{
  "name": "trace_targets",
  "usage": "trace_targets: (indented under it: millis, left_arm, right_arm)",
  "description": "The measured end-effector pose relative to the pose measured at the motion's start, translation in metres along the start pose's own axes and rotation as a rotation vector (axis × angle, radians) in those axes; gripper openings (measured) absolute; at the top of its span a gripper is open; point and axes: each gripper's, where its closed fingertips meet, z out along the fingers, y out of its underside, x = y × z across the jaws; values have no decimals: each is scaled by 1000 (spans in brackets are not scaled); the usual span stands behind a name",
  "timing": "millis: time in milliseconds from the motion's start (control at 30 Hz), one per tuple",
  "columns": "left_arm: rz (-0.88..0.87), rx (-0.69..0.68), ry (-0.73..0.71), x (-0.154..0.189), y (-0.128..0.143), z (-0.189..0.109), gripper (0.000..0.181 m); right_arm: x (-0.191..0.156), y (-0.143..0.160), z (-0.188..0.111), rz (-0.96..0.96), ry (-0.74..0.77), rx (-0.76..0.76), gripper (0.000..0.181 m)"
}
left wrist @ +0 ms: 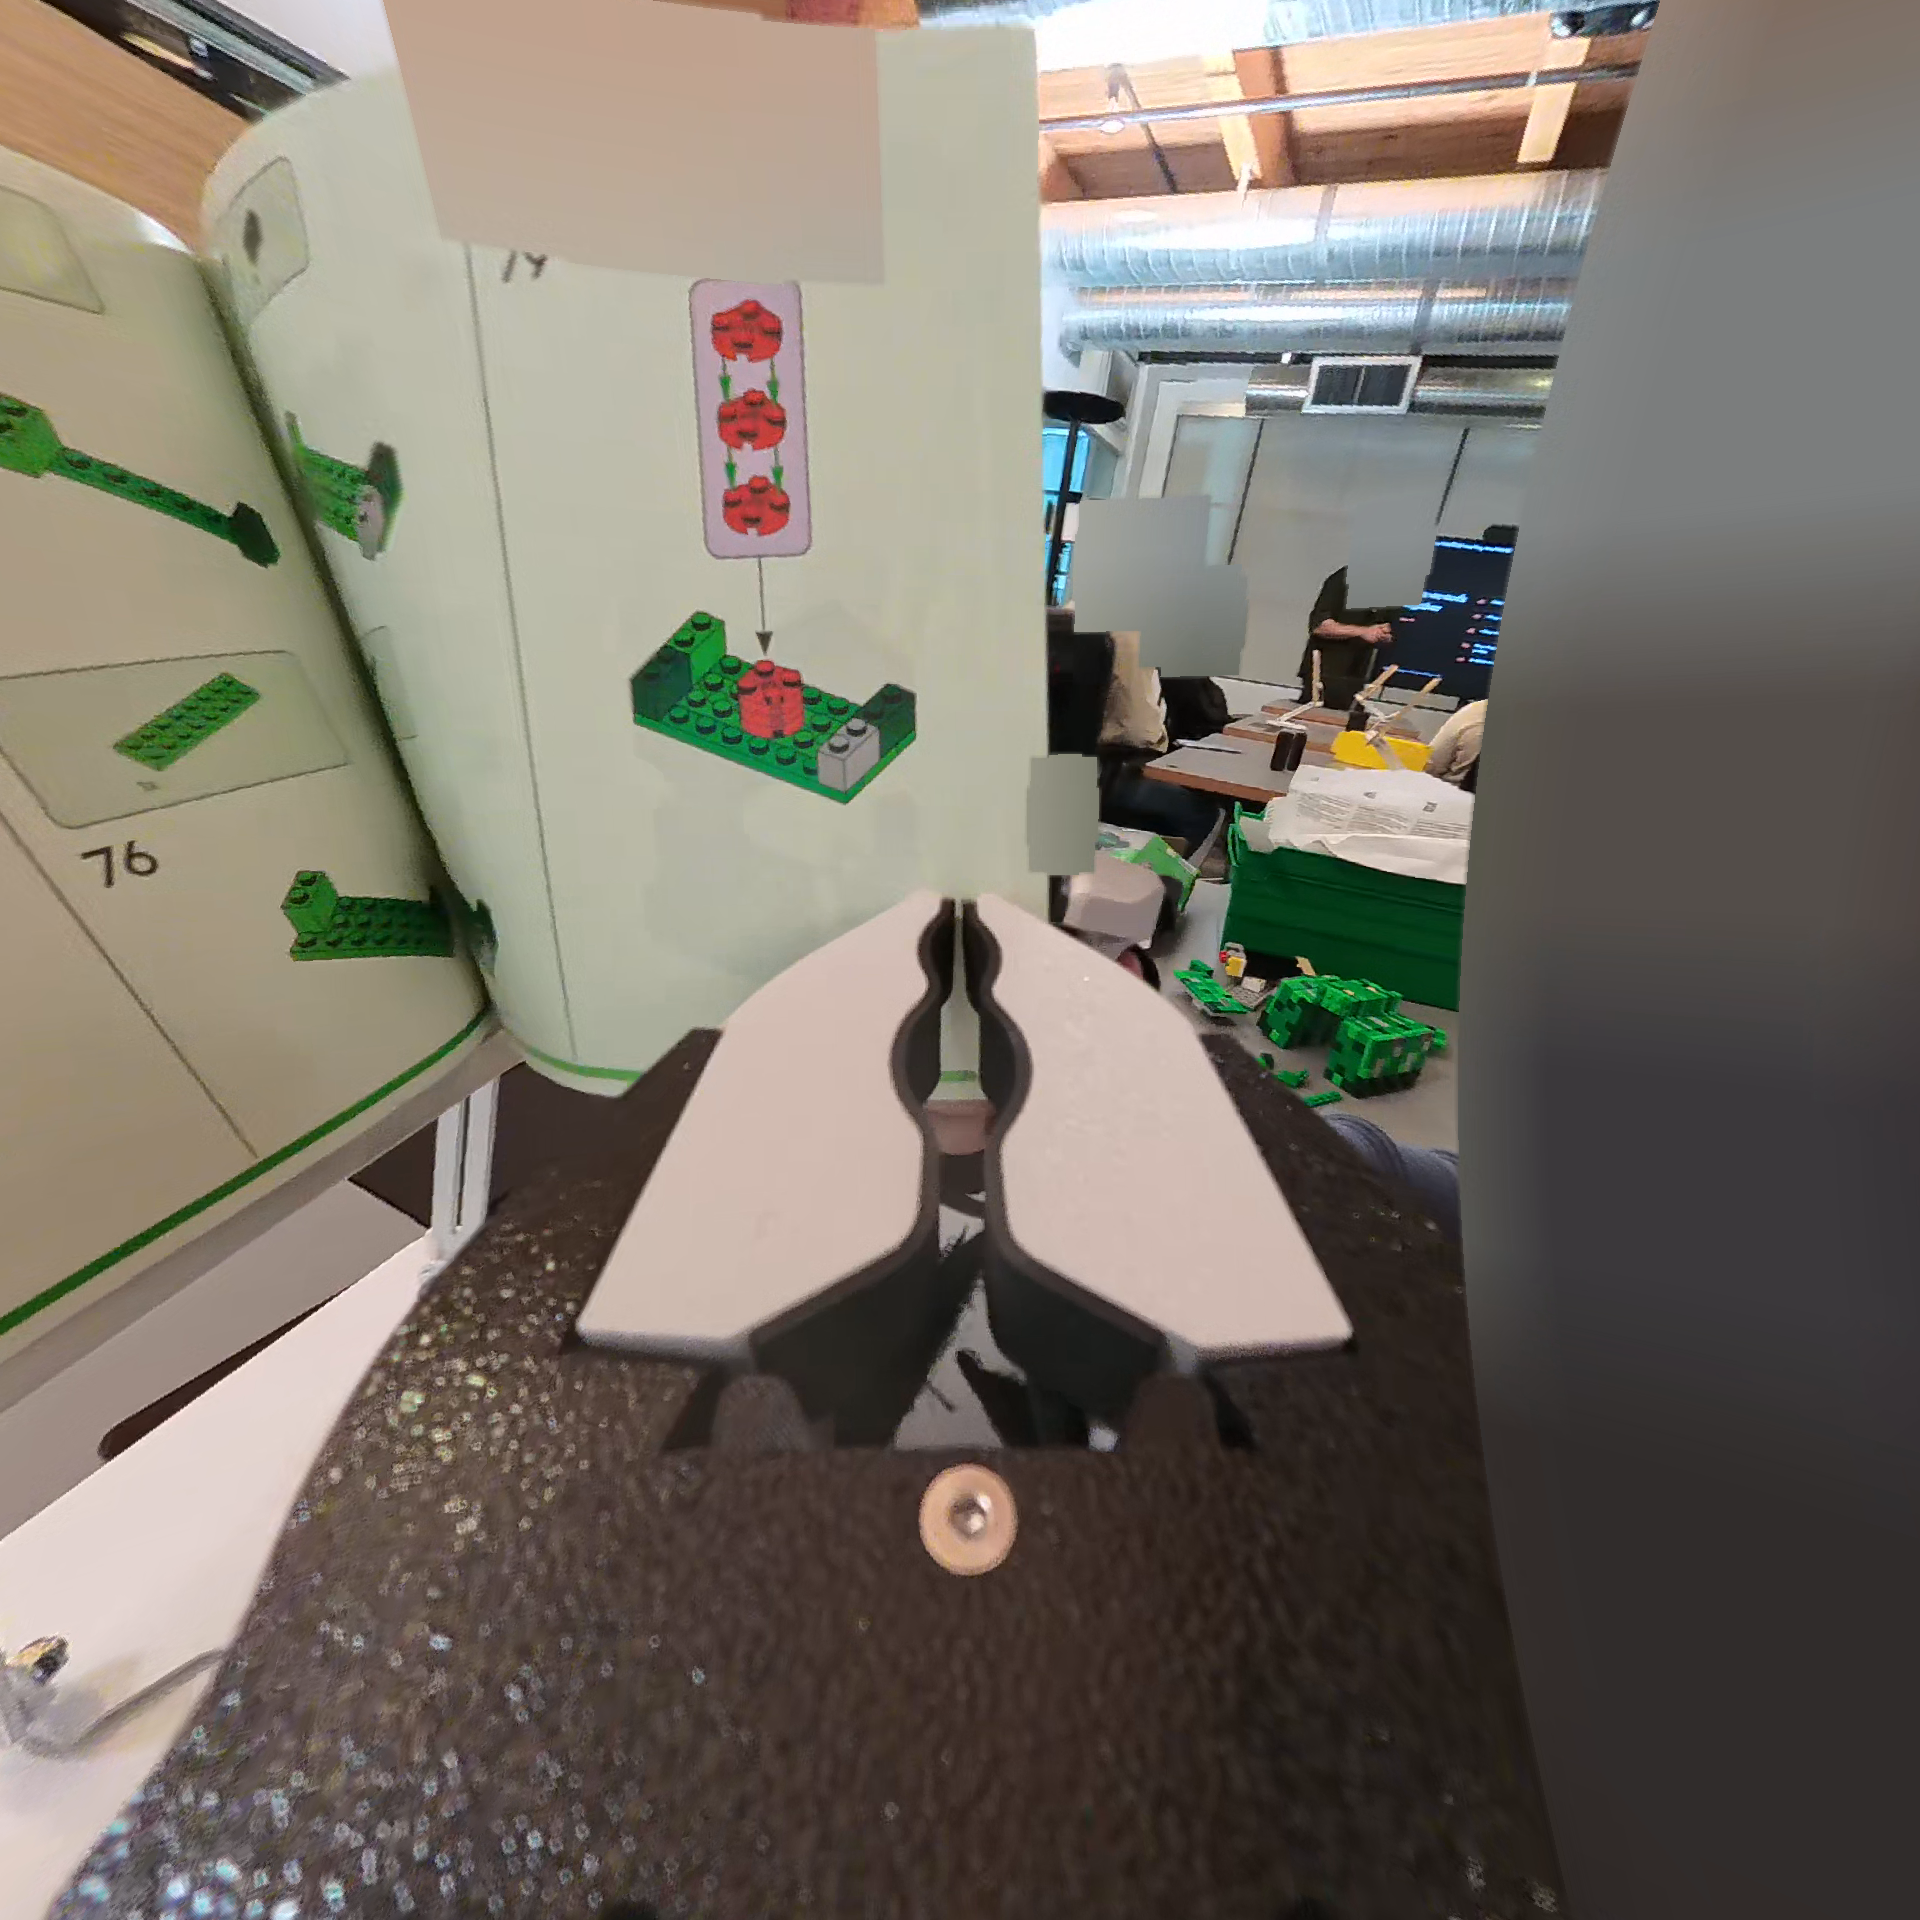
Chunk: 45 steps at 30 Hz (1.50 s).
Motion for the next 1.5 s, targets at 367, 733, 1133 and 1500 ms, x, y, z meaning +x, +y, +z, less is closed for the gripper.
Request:
trace_targets:
  millis: [367, 733, 1133, 1500]
  left_arm:
    - [-3, 7, 44, 7, -1, 1, 3]
    - [-5, 20, 54, 9, -3, 2, 1]
    - [-4, 23, 55, 9, -4, 3, 0]
    - [-2, 32, 58, 10, -5, 3, 0]
  right_arm:
    - [-5, -3, -2, 38, -56, 50, 21]
    - [-8, -6, -2, 50, -90, 85, 22]
    - [-11, -8, -2, 61, -109, 99, 25]
    - [-11, -10, -1, 113, -135, 142, 21]
